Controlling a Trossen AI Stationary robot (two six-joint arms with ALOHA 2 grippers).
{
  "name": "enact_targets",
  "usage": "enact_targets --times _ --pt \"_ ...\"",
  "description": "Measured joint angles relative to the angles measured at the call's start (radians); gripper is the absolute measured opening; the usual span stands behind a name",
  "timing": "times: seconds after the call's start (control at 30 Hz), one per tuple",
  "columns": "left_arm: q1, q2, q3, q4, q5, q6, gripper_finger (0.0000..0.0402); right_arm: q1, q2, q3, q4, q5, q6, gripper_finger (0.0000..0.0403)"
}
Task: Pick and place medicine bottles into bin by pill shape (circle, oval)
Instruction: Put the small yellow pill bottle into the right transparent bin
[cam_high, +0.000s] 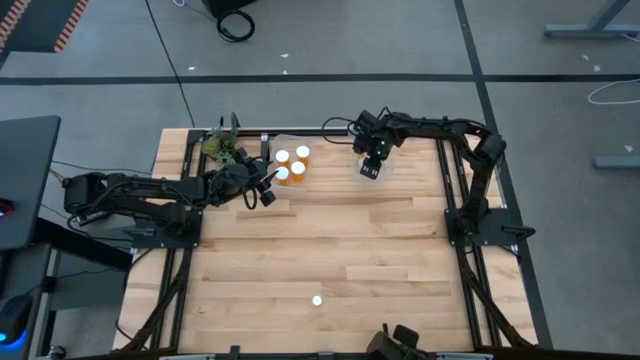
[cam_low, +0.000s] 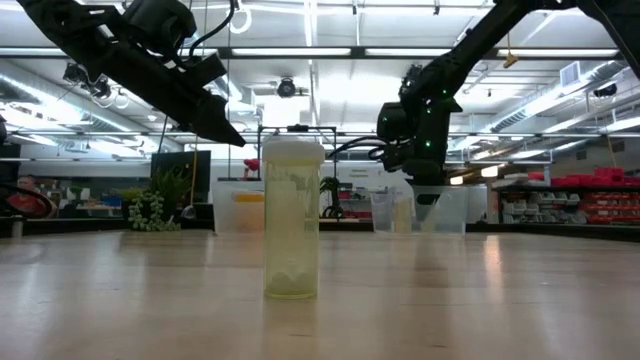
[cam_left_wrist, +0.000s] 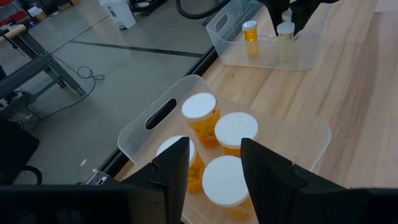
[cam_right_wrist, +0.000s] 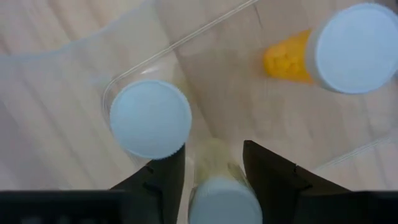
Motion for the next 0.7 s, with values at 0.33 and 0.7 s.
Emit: enact_targets --times 0.33,0.7 --pt "0.000 0.000 0.000 0.000 0.000 0.000 0.0156 0.000 0.000 0.082 -0.097 0.017 0.006 0.0182" --pt "0.000 0.000 0.000 0.000 0.000 0.000 0.0153 0.026 0.000 0.198 -0.194 0.033 0.017 0.0182"
